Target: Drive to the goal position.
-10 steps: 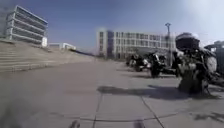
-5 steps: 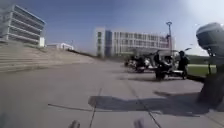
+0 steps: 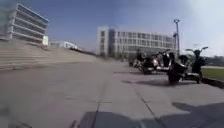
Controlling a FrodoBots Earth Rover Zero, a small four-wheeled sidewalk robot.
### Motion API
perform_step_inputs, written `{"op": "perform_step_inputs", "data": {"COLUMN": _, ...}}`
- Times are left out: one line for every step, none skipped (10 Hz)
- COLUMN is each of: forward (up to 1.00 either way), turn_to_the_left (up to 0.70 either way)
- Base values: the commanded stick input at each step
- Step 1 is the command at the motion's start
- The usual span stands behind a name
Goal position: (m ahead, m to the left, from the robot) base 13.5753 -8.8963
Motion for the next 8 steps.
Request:
{"op": "perform_step_inputs", "data": {"forward": 1.0, "turn_to_the_left": 0.0}}
{"op": "perform_step_inputs", "data": {"forward": 1.0, "turn_to_the_left": 0.06}}
{"op": "perform_step_inputs", "data": {"forward": 1.0, "turn_to_the_left": 0.01}}
{"op": "perform_step_inputs", "data": {"forward": 1.0, "turn_to_the_left": 0.07}}
{"op": "perform_step_inputs", "data": {"forward": 1.0, "turn_to_the_left": 0.06}}
{"op": "perform_step_inputs", "data": {"forward": 1.0, "turn_to_the_left": 0.14}}
{"op": "perform_step_inputs", "data": {"forward": 1.0, "turn_to_the_left": -0.05}}
{"op": "perform_step_inputs", "data": {"forward": 1.0, "turn_to_the_left": -0.33}}
